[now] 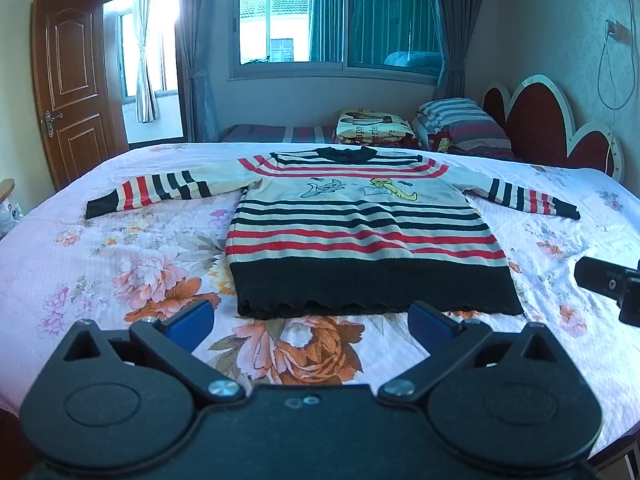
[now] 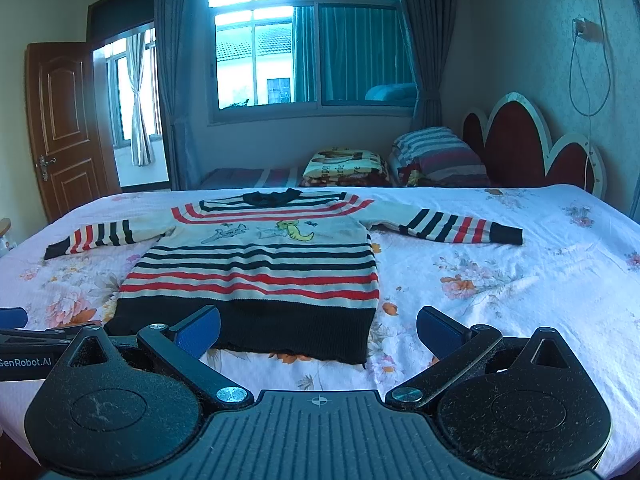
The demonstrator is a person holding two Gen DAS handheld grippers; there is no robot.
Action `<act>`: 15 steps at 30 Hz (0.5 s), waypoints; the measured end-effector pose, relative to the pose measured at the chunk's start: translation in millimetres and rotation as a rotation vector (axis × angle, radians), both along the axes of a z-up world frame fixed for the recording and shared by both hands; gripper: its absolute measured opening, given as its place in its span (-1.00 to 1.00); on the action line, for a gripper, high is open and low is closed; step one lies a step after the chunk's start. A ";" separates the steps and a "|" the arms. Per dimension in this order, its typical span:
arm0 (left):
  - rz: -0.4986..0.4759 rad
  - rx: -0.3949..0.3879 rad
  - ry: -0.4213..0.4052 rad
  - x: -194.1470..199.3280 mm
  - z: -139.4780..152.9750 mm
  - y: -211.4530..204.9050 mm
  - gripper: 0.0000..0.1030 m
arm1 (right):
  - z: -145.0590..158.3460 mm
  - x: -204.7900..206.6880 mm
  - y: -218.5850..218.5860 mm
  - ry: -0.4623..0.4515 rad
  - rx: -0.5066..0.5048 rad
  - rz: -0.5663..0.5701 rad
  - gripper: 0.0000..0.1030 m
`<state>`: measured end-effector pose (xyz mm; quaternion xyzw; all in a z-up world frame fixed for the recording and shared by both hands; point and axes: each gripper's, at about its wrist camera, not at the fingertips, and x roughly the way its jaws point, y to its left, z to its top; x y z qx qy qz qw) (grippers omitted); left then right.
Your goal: Fold small clothes
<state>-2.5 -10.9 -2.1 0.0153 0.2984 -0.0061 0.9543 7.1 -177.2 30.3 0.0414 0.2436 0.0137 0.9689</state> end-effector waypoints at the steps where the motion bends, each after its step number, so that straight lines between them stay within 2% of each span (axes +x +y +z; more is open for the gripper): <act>1: 0.000 0.000 0.000 0.0 0.1 -0.4 0.98 | -0.1 0.1 0.1 -0.001 0.000 0.000 1.00; 15: -0.005 -0.002 0.004 1.7 -0.6 0.1 0.98 | -1.2 -0.4 -0.9 0.001 0.001 0.000 1.00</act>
